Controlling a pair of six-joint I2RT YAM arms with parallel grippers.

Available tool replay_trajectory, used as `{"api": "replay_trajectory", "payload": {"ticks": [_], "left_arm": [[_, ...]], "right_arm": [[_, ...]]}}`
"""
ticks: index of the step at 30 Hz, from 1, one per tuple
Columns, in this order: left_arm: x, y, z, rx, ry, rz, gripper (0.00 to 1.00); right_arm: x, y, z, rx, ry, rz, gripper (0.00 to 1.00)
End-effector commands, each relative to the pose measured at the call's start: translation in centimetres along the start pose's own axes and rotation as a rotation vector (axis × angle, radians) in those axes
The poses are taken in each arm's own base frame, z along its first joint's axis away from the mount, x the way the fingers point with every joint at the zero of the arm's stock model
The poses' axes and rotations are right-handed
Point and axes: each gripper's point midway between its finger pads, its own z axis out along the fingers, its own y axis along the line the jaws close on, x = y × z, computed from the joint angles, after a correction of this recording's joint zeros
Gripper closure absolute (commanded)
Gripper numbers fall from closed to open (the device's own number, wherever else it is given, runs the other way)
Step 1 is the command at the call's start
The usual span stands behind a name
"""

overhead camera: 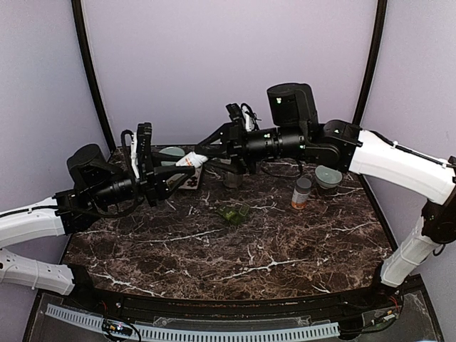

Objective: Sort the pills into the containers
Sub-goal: Screw the lid of the pill bottle onto the pill bottle.

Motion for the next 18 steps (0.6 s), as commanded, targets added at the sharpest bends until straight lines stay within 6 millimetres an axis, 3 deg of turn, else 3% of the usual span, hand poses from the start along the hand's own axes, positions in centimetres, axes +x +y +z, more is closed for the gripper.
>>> {"api": "replay_trajectory", "payload": {"ticks": [1,11,18], "left_arm": [[-3.9,-1.5,-0.9,0.051,-0.134,0.04,1.0],[-3.6,-1.3,-1.0,0.038,-0.118,0.025,1.0],[-3.4,-1.9,-0.6,0.084,-0.075,-0.007,1.0]], "right_arm": [[-0.5,0.4,-1.6,0.027,-0.06,-0.082,0.58],[-1.2,0.8,-4.5,0.075,-0.149,-0.209,0.48],[-0.7,-0.2,-5.9,0.183,-0.145,-0.51,0.47]]}}
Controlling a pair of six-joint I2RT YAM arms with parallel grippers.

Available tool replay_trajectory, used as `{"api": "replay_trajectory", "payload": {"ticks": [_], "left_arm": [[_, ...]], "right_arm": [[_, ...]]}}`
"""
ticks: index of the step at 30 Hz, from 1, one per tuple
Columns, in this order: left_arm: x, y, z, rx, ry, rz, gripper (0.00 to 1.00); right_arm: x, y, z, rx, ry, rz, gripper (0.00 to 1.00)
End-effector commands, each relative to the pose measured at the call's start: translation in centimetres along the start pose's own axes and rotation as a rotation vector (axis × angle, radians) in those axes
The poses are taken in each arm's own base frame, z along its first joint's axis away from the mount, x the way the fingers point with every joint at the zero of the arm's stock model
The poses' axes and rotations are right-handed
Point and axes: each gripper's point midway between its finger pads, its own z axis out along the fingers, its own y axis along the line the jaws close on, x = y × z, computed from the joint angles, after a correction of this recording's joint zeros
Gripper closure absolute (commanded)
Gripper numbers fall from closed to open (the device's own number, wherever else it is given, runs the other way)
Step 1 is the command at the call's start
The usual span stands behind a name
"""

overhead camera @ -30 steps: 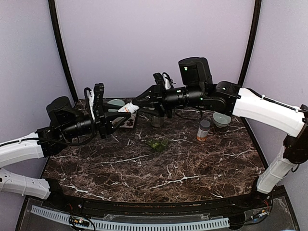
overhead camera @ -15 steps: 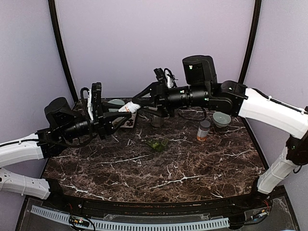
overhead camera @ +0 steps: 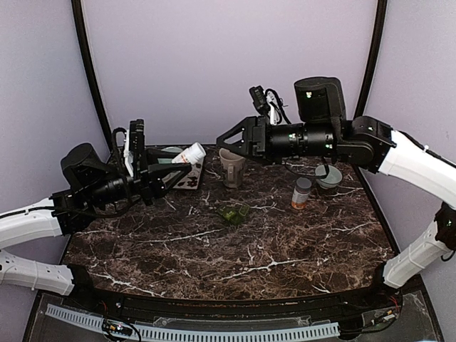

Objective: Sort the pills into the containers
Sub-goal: Screw the lid of the pill bottle onto the pill bottle.

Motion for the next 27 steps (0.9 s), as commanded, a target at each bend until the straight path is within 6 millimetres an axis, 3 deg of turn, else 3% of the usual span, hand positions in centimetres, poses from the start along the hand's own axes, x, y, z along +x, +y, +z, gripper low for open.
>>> {"api": "replay_trajectory", "payload": {"ticks": [1,7,16,27], "left_arm": [[-1.3,-1.3,0.3,0.081,0.001,-0.028,1.0],[-0.5,-3.4,0.8,0.314,0.112,-0.166,1.0],[-0.1,-3.0,0.4,0.459,0.168,-0.333,1.0],[0.3,-4.0,0.6,0.587,0.233,-0.413,1.0]], "right_arm": [[0.7,-0.7,-1.0,0.057,-0.002,-0.279,0.47],[2.2,-0.6,-2.0,0.041,0.014,-0.522,0.47],[3.8,1.9,-4.2,-0.108,0.008,-0.586,0.47],[6.3,3.5,-2.5,-0.158,0.107,-0.662,0.46]]}}
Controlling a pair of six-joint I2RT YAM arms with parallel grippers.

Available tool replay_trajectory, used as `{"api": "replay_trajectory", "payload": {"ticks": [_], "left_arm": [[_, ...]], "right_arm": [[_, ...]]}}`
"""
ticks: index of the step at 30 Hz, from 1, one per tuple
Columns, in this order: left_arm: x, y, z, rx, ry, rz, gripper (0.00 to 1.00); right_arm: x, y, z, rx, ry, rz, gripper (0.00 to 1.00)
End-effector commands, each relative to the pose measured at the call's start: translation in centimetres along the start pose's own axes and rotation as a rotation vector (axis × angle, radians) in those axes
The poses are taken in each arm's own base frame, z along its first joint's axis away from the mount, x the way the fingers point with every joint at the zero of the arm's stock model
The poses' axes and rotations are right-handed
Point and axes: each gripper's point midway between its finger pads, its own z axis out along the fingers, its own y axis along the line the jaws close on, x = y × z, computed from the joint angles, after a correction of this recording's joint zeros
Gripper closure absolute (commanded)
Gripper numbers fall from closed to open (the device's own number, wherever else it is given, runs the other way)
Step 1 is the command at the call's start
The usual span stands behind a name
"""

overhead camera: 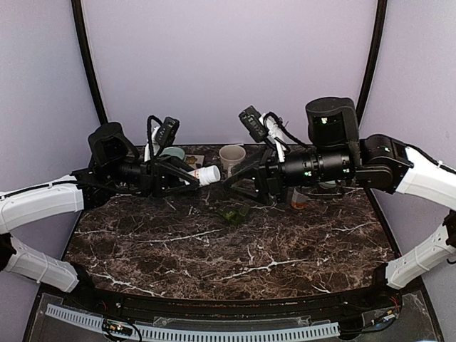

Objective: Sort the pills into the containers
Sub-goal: Screw the lid of the pill bottle onto the pill bottle.

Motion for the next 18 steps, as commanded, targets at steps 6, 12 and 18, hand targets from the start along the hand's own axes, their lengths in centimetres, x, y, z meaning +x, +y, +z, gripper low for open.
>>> {"api": "replay_trajectory", "payload": {"ticks": [6,12,18], "left_arm": [[-1.2,-2.1,0.0,0.11,0.022,0.016,1.0],[-0.8,-2.1,0.2,0.133,0.041,-0.003,1.0],[-0.7,-2.1,0.2,0.141,0.05,-0.011,1.0]], "right_arm": [[-0.8,1.7,1.4,-0.033,0.017,-0.08,0.46],[-0.9,1.9,1.9,-0.024,0.022,-0.099,0.47],[-0.6,1.8,2.5,-0.019,0.044,-0.113,0.49]]}}
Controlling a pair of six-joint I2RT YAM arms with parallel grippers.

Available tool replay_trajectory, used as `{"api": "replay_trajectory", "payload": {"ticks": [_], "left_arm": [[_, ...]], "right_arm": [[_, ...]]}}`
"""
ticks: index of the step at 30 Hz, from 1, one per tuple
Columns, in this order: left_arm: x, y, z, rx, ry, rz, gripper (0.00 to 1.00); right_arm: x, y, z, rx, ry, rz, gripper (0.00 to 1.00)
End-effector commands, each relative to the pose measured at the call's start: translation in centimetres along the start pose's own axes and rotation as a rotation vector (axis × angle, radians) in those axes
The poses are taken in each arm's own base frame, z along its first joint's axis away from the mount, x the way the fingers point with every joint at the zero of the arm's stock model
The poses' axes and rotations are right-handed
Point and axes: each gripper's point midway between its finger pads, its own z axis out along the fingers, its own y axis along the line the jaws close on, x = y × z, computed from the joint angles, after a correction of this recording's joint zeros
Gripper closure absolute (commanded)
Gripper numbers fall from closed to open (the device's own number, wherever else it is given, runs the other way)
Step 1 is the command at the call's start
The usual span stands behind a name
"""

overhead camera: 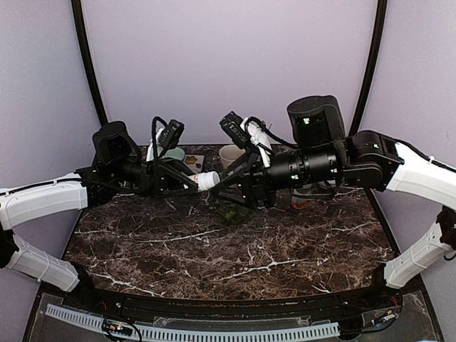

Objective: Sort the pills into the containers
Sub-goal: Screw the lid of the pill bottle onto the pill bottle.

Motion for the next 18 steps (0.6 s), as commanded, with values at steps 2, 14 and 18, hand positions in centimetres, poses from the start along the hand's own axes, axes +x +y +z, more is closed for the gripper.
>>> {"api": "replay_trajectory", "payload": {"ticks": [2,14,18], "left_arm": [[-1.46,-1.4,-0.12,0.04,-0.008,0.063,1.0],[-1.29,-1.73,-0.14,0.055,0.001,0.062,1.0],[-1.16,-1.68,-0.19,0.05,0.003,0.063,1.0]], "right_arm": [[-1.07,0.29,0.36,0.007,-0.017,-0.035,0.49],[-1.24,-0.46,0.6,0.05,-0.019,-0.053,0.51],[-1.66,-0.61,0.23,0.066,-0.029,-0.056,0.51]]}}
